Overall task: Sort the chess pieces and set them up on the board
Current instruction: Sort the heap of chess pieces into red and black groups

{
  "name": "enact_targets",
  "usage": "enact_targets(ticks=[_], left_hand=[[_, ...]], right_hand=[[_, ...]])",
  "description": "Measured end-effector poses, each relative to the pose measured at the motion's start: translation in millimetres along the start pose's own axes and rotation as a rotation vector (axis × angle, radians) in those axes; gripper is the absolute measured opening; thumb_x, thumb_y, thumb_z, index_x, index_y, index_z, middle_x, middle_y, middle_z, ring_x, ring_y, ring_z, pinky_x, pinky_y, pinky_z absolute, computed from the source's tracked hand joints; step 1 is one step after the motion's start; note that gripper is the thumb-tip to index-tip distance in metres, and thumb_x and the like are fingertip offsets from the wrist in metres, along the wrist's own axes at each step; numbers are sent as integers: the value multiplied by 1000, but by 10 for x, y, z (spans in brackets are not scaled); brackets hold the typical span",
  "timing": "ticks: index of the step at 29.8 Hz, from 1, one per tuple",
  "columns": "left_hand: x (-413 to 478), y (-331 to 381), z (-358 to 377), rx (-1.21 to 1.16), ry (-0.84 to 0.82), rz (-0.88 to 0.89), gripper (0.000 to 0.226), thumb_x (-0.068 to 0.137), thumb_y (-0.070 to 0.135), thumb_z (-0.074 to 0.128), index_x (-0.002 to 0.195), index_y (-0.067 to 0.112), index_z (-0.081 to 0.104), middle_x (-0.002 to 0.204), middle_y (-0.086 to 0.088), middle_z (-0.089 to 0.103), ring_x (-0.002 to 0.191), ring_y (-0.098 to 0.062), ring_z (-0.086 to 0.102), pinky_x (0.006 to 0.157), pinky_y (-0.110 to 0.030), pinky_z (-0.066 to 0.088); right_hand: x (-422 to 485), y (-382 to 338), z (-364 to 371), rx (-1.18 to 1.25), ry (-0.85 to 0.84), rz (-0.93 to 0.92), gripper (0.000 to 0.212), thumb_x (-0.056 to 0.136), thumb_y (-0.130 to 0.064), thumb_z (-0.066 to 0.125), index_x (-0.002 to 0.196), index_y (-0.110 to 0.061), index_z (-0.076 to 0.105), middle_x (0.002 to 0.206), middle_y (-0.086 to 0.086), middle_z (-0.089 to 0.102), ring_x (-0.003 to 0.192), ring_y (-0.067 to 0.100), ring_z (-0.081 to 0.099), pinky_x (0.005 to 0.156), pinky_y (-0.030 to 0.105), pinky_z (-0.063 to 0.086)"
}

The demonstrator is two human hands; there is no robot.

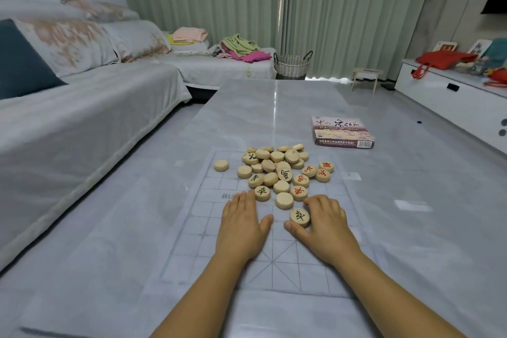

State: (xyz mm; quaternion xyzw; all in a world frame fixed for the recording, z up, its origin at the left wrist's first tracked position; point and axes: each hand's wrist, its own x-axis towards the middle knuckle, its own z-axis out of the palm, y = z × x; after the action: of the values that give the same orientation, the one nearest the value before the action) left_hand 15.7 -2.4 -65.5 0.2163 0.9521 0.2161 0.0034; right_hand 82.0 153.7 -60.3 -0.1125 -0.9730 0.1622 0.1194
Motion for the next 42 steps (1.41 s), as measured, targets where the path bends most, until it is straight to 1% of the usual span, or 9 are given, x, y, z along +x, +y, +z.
enact_targets(ticks=[8,14,24,28,32,34,37,40,42], left_hand=[[8,-8,-36,-7,-7,-4,69,93,48,36,147,14,11,156,-7,14,145,-22,8,120,-36,5],[12,-6,-12,53,-25,18,62,94,49,30,147,24,8,157,-10,11,145,-24,4,118,-38,3],[2,-5,-28,65,-50,29,59,95,48,28,147,24,10,157,-11,9,145,-25,3,118,-38,2],[-30,16,-89,-11,-47,36,57,95,45,34,145,25,17,157,-4,15,145,-24,4,119,-38,5],[-100,11,-189,-112,-52,40,51,94,41,41,141,29,25,153,5,24,145,-20,5,118,-36,8],[-133,17,-227,-111,-98,38,52,94,40,41,141,30,24,154,6,22,145,-17,4,118,-34,5],[-180,35,-296,-23,-208,36,63,93,41,42,146,27,11,158,3,8,146,-16,2,119,-34,3],[-178,12,-434,49,-258,63,69,91,42,46,147,24,9,157,2,10,145,-16,9,119,-36,10],[-159,-13,-526,89,-264,88,69,90,42,47,146,25,12,157,3,13,143,-15,14,118,-36,13]], right_hand=[[-16,-26,-9,26,16,6,61,81,-62,49,126,-21,42,130,-3,42,121,17,34,100,30,30],[-25,-27,-15,14,8,2,63,81,-62,48,129,-23,40,132,-3,41,123,16,33,101,29,30],[-20,-23,-5,16,3,12,62,82,-62,48,129,-22,40,133,-3,40,124,16,33,102,29,29],[13,-5,-8,44,4,27,62,81,-62,48,131,-26,39,134,-5,39,124,15,32,100,29,29],[29,40,-4,174,2,54,60,81,-63,48,131,-32,38,133,-11,41,124,10,32,99,28,30],[7,60,-17,235,4,35,55,81,-64,45,127,-35,41,126,-15,42,123,7,34,97,26,30],[26,59,-99,322,57,-20,32,88,-49,49,117,-37,48,118,-19,41,122,8,36,94,24,30],[162,-62,-141,145,136,-102,37,88,-48,50,120,-30,53,120,-11,43,119,11,35,91,23,26],[302,-194,-122,-27,135,-108,41,85,-49,53,119,-26,55,120,-4,47,117,18,38,91,29,28]])
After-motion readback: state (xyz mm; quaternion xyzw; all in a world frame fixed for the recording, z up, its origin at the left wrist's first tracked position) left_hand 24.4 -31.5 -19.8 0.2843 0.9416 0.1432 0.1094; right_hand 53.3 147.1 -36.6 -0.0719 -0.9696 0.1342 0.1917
